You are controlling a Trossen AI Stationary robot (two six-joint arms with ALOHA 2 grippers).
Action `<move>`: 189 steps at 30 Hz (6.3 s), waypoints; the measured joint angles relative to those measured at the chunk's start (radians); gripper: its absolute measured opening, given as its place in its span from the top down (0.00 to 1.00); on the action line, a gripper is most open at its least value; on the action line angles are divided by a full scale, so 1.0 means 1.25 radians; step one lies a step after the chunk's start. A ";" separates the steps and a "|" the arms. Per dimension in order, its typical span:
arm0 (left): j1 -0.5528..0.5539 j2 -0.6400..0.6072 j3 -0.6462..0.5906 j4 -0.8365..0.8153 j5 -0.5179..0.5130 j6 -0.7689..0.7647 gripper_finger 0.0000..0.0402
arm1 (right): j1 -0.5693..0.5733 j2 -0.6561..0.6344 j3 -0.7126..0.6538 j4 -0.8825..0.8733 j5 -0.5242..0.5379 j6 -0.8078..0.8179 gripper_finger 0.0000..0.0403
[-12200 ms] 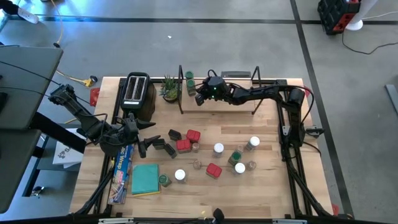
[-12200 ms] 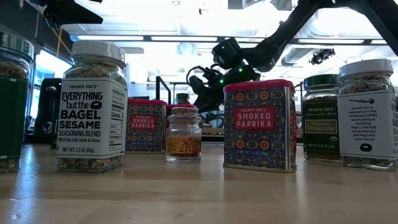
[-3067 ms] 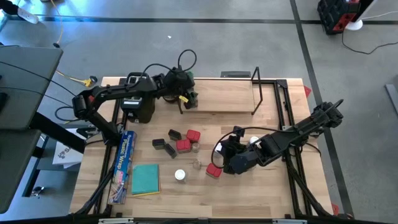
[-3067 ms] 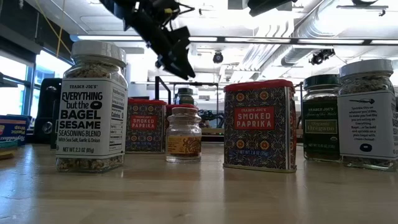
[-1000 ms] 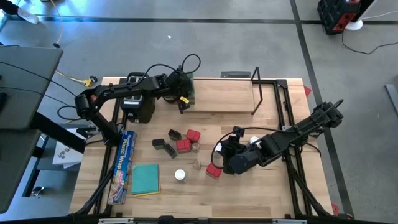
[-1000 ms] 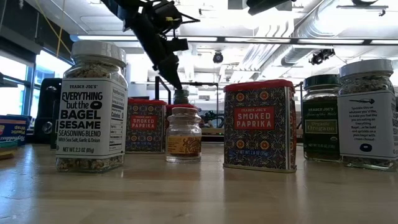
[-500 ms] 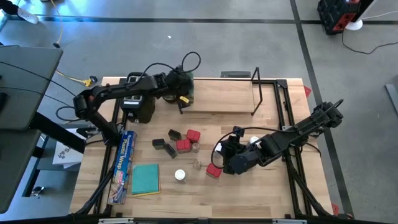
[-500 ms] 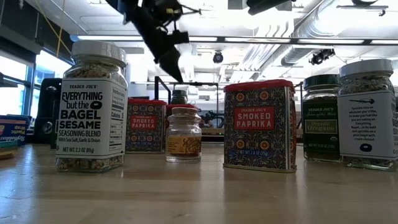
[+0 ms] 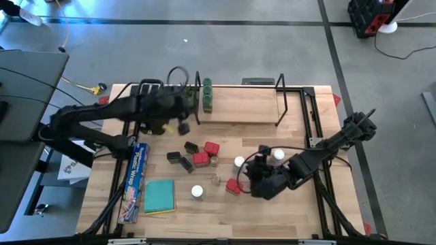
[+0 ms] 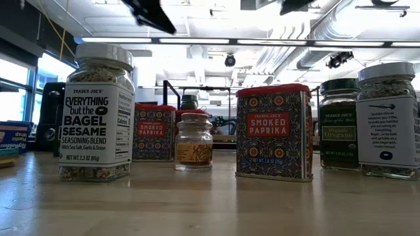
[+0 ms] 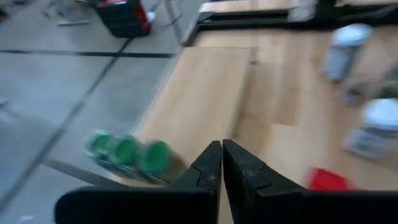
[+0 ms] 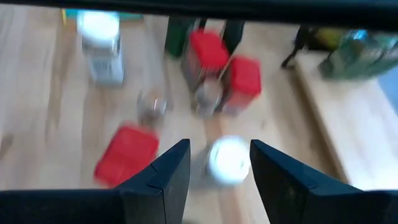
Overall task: Shelf spices
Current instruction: Put the green seasoning bottle on the shelf aligned with the other green seasoning bottles
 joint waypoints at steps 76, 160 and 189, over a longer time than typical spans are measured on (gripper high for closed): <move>-0.367 -0.182 -0.304 0.030 -0.275 -0.309 0.99 | -0.352 0.116 0.271 -0.395 -0.331 -0.100 0.52; -0.382 -0.183 -0.303 0.048 -0.277 -0.311 0.99 | -0.670 0.577 0.759 -0.219 -0.461 -0.818 0.52; -0.382 -0.183 -0.303 0.048 -0.276 -0.311 0.99 | -0.671 0.576 0.759 -0.203 -0.433 -0.833 0.42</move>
